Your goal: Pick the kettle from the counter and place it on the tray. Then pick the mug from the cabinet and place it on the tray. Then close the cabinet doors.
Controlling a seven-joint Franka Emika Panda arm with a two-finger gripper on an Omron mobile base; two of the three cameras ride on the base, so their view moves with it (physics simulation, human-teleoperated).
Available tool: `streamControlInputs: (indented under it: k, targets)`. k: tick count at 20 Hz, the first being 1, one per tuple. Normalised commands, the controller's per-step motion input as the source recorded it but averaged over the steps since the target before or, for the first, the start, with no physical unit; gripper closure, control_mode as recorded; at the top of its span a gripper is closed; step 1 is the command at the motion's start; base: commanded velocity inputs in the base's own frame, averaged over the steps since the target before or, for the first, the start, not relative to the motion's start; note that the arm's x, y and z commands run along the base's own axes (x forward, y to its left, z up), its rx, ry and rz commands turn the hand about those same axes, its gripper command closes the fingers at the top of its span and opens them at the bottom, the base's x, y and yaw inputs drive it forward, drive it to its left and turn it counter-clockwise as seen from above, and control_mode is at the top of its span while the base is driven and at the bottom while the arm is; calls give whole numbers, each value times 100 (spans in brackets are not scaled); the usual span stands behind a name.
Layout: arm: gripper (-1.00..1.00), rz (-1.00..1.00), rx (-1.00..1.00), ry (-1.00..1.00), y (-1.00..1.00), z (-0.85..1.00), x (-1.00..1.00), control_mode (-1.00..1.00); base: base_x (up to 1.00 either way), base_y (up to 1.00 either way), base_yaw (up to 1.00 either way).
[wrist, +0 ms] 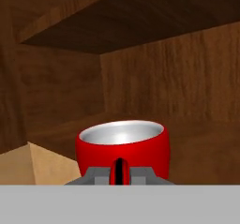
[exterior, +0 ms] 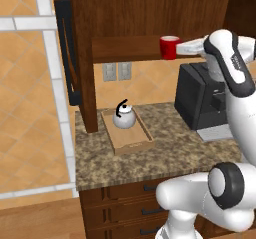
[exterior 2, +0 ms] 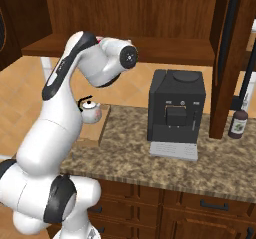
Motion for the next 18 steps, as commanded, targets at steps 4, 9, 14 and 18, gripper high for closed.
streamControlInputs:
  k: [4, 9, 14, 18]
  targets:
    - [100, 24, 0, 0, 29, -22, -87, -100, 0, 0, 0]
    - [100, 23, -2, 0, 37, -48, -72, -100, 0, 0, 0]
    - [100, 18, -3, 0, 41, -69, -39, -100, 0, 0, 0]
    - [100, 16, -4, 0, 45, -79, -19, -100, 0, 0, 0]
